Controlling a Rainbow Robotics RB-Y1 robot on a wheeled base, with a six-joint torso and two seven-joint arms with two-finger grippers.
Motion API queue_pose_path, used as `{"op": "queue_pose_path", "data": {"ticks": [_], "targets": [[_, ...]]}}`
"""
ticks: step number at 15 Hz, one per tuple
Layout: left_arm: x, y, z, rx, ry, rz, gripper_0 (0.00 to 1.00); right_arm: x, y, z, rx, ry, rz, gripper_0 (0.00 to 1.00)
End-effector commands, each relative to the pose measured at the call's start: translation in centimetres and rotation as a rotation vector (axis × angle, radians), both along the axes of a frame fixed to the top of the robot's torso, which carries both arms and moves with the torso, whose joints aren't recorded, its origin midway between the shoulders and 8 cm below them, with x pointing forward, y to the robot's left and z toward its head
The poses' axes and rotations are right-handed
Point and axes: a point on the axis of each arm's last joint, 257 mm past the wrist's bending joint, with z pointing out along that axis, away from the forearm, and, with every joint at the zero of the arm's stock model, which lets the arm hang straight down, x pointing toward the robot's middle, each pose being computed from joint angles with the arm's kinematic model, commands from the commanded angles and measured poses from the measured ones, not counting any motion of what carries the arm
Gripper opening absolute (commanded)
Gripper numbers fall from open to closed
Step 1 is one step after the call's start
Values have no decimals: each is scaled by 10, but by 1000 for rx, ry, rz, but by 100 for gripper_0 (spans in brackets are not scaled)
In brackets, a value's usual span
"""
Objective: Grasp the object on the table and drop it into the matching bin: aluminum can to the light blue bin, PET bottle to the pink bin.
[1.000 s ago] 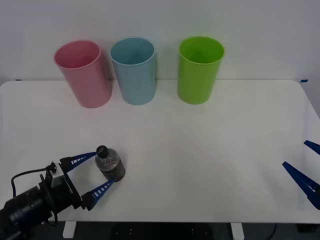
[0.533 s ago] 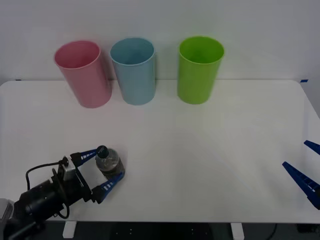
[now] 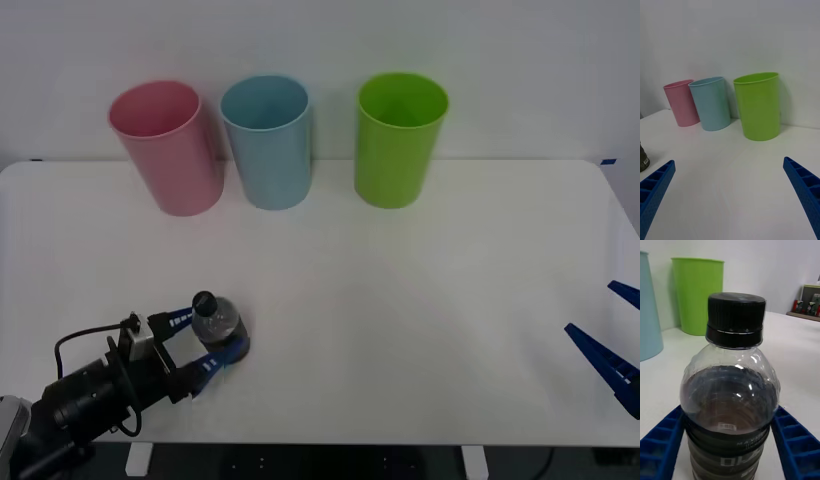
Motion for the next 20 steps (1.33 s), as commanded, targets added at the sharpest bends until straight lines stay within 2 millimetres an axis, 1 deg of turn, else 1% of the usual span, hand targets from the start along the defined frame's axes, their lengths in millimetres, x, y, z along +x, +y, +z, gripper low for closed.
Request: {"op": "queue_pose_path", "data": {"ticks": [1,6,8,10,13,16,17,20], "targets": [[1,0,1,-2,-2,0,0,0,0,0,0,0,0,100],[1,2,3,-9,-1,6,0,0,0,0,0,0,0,100],[3,7,7,-21,-5,18,0,0,0,0,0,0,0,100],[5,10,16,-52,-16,30,0,0,0,0,0,0,0,100],[9,20,38,-121,-23,56,0,0,0,0,0,0,0,100],[11,33,69,-195,-2,105,0,0,0,0,0,0,0,100],[12,39,84,-224,-2,136,0,0,0,0,0,0,0,100],[15,55,114,-292,6,205,0,0,0,0,0,0,0,100]]}}
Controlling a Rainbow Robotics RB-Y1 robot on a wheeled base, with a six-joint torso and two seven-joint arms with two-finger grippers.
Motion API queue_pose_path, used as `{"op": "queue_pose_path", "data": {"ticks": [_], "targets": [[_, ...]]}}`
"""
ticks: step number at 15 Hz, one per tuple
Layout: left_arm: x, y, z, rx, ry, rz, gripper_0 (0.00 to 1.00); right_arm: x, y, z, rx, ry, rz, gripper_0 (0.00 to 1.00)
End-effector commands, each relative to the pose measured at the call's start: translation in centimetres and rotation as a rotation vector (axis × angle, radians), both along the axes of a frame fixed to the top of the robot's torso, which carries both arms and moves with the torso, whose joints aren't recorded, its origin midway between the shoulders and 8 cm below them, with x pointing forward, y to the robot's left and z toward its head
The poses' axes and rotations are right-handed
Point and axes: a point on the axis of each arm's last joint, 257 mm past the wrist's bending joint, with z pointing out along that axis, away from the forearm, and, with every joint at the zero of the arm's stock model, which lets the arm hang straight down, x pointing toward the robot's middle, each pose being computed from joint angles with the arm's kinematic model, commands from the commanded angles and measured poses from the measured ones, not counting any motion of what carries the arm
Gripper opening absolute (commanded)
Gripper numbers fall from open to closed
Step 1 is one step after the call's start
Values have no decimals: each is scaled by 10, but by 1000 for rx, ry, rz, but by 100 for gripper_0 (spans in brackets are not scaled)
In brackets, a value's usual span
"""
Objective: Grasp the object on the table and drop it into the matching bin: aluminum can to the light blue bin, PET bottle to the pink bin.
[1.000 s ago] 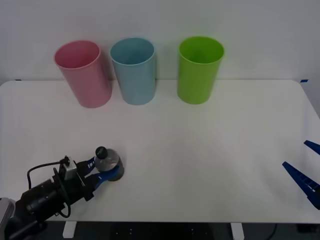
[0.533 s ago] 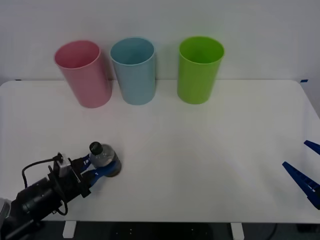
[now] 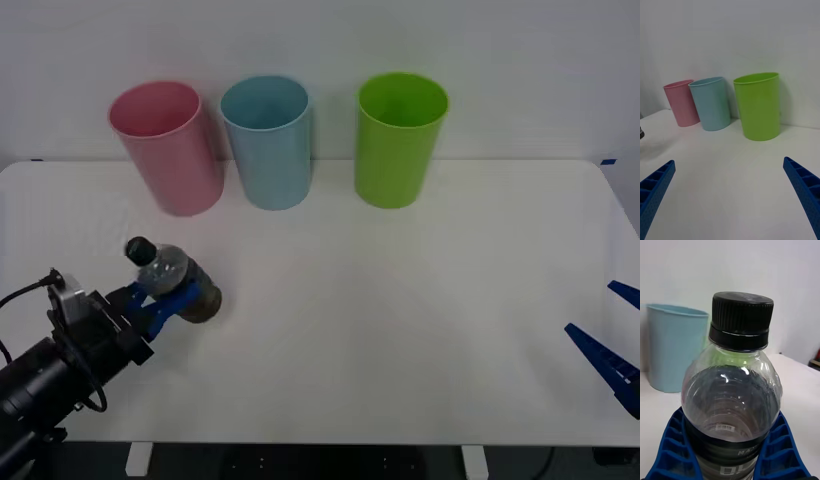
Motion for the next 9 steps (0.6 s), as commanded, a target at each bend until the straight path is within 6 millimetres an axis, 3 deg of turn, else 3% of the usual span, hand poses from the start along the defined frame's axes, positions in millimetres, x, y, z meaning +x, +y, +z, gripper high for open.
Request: {"op": "queue_pose_path", "data": {"ticks": [1,9], "targets": [[6,17,27,-57,4,61,0,0,0,0,0,0,0,100],[32,58,102,-220,-13,219,0,0,0,0,0,0,0,100]]}}
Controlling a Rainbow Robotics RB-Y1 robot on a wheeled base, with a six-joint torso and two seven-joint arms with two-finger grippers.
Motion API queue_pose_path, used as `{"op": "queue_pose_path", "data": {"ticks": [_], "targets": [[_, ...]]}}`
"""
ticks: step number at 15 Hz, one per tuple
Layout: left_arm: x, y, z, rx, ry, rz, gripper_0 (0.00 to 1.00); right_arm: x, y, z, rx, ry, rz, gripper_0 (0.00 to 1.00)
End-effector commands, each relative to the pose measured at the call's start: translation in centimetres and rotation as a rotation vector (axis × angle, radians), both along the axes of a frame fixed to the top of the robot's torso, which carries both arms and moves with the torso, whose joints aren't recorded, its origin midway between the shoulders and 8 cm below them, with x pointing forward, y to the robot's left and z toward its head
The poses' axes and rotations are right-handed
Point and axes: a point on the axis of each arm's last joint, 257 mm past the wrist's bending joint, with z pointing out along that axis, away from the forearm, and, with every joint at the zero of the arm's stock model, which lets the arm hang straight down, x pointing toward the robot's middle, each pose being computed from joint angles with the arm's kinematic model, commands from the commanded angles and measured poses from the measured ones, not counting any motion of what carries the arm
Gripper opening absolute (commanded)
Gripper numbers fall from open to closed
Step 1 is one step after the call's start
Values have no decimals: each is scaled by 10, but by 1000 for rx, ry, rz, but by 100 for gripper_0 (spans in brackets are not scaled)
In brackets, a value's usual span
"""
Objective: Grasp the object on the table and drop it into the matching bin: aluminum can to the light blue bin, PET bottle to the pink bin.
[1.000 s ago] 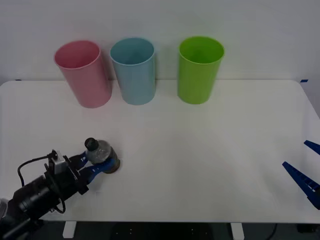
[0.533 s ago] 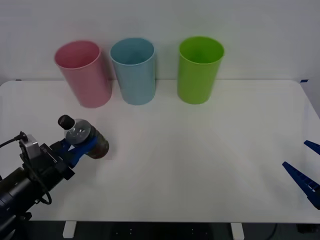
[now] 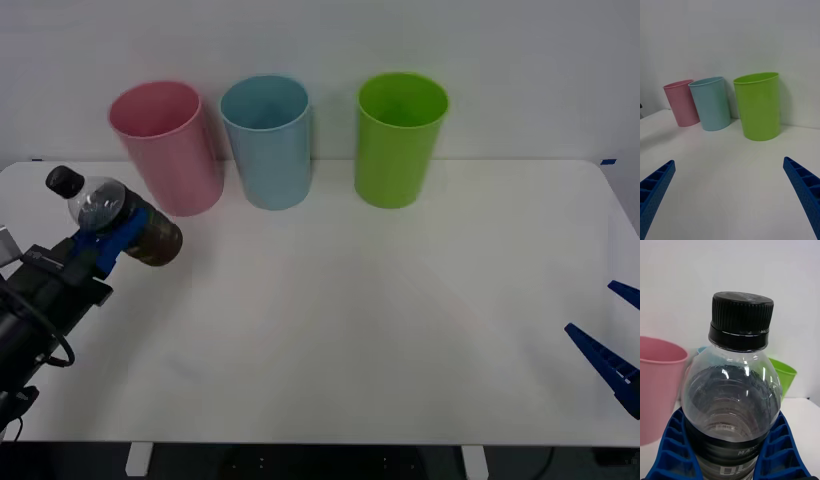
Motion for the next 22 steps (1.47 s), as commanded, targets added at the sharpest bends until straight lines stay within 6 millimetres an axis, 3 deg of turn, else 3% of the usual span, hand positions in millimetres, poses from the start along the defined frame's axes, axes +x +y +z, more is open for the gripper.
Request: {"op": "queue_pose_path", "data": {"ticks": [1,5,10,17,22], "targets": [[8,15,24,-38,-17,46,0,0,0,0,0,0,0,100],[23,35,62,-44,-45,64,0,0,0,0,0,0,0,100],[68,33,105,-24,-71,61,0,0,0,0,0,0,0,100],[155,24,123,100,-61,100,0,0,0,0,0,0,0,100],[205,29,129,193,-27,157,0,0,0,0,0,0,0,100]]}}
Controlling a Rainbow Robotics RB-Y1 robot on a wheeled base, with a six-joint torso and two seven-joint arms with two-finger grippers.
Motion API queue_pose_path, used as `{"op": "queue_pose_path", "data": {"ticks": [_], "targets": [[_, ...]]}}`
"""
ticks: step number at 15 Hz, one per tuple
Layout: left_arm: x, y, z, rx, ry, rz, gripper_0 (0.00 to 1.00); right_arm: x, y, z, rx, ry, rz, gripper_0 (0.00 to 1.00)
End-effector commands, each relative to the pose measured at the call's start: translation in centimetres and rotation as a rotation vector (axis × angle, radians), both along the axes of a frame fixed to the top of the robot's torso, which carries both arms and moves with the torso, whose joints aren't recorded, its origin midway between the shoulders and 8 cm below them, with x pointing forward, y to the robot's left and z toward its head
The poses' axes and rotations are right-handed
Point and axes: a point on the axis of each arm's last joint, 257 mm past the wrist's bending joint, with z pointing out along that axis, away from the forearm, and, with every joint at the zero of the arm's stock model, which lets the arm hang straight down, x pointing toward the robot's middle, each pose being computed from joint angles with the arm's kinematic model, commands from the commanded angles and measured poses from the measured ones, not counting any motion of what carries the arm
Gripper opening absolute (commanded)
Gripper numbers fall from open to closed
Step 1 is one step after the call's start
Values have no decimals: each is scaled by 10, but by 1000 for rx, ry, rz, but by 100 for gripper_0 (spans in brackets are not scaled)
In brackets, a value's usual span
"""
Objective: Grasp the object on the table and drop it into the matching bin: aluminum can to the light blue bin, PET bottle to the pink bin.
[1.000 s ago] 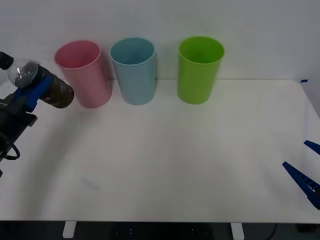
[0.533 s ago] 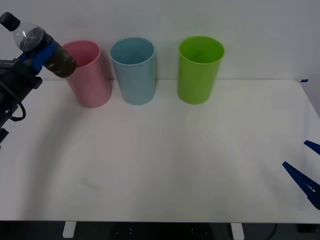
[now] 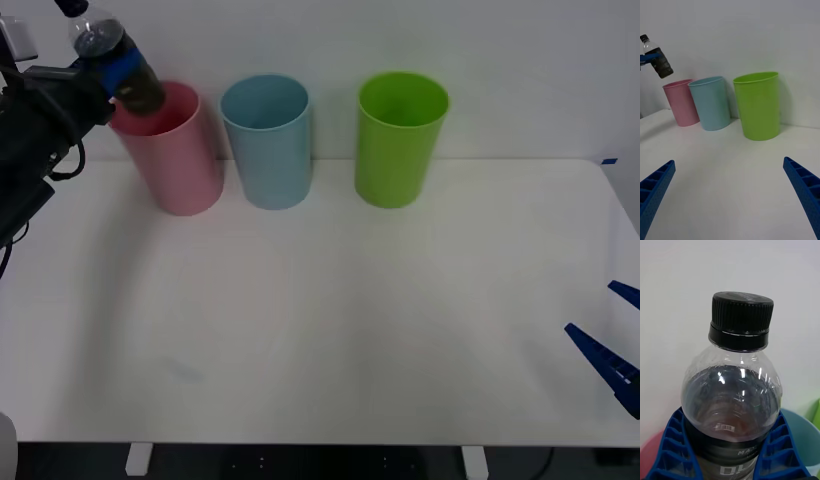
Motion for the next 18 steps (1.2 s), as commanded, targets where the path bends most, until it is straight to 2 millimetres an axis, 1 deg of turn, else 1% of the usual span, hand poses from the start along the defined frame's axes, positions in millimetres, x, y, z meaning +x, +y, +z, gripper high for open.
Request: {"op": "queue_pose_path", "data": {"ticks": [1,5,7,12,13,14,15,16,18], "targets": [[22,4,0,44,23,33,0,0,0,0,0,0,0,100],[47,3,0,88,58,60,0,0,0,0,0,0,0,100],[55,2,0,106,68,69,0,0,0,0,0,0,0,100],[57,-5,0,110,67,72,1,0,0,0,0,0,0,100],[57,-6,0,107,66,70,8,0,0,0,0,0,0,100],[57,-7,1,104,65,67,22,0,0,0,0,0,0,100],[57,-7,2,93,64,65,72,0,0,0,0,0,0,100],[57,-7,3,88,63,64,100,0,0,0,0,0,0,100],[57,-8,2,81,63,60,100,0,0,0,0,0,0,100]]}}
